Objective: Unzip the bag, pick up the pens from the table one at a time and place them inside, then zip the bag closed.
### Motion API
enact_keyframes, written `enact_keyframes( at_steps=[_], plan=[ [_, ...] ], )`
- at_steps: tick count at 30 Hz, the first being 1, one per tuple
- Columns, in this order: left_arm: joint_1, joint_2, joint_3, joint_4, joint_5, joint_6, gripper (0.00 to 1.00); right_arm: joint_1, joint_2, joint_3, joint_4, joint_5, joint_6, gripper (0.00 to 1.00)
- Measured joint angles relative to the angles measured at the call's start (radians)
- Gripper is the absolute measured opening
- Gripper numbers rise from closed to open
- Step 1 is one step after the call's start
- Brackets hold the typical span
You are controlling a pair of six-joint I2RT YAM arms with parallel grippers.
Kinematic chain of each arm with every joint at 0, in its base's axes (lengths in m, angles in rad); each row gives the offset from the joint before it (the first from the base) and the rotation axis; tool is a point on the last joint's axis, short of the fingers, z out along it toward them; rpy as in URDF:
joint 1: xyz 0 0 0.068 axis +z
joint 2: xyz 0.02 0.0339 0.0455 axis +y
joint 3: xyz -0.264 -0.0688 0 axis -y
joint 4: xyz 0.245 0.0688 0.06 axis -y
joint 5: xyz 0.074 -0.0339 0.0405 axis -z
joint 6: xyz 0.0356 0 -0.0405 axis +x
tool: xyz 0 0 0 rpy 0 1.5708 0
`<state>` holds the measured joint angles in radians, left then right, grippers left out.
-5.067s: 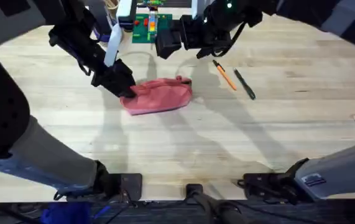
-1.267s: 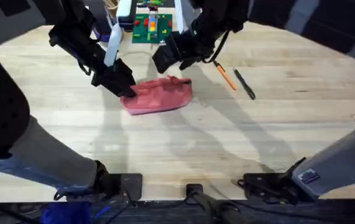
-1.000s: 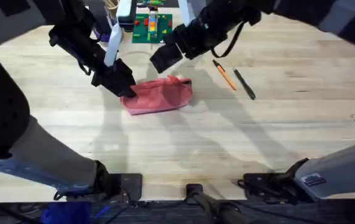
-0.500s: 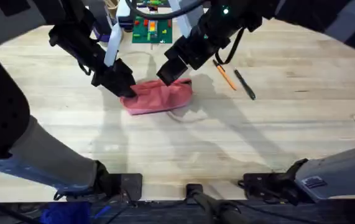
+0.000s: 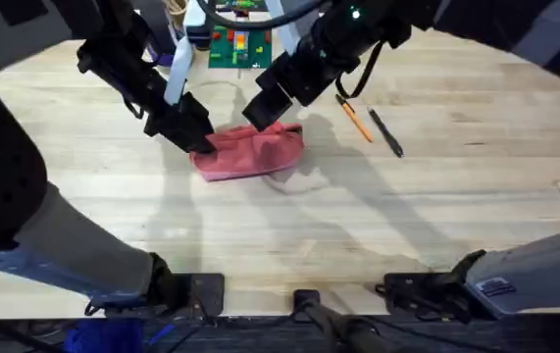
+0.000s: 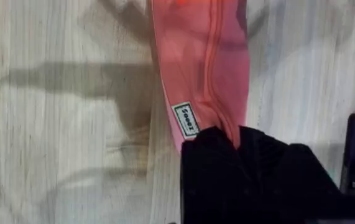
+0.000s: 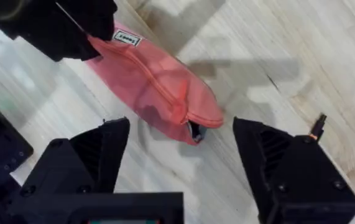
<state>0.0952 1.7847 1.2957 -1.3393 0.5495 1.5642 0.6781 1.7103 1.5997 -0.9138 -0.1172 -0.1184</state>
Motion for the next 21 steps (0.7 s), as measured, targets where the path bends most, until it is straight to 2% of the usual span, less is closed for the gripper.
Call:
enact_keyframes(
  at_steps=[21],
  plan=[
    [0.000,0.000,0.000,0.000,0.000,0.000,0.042,0.000,0.101,0.000,-0.005,-0.056,-0.002,0.996]
  ],
)
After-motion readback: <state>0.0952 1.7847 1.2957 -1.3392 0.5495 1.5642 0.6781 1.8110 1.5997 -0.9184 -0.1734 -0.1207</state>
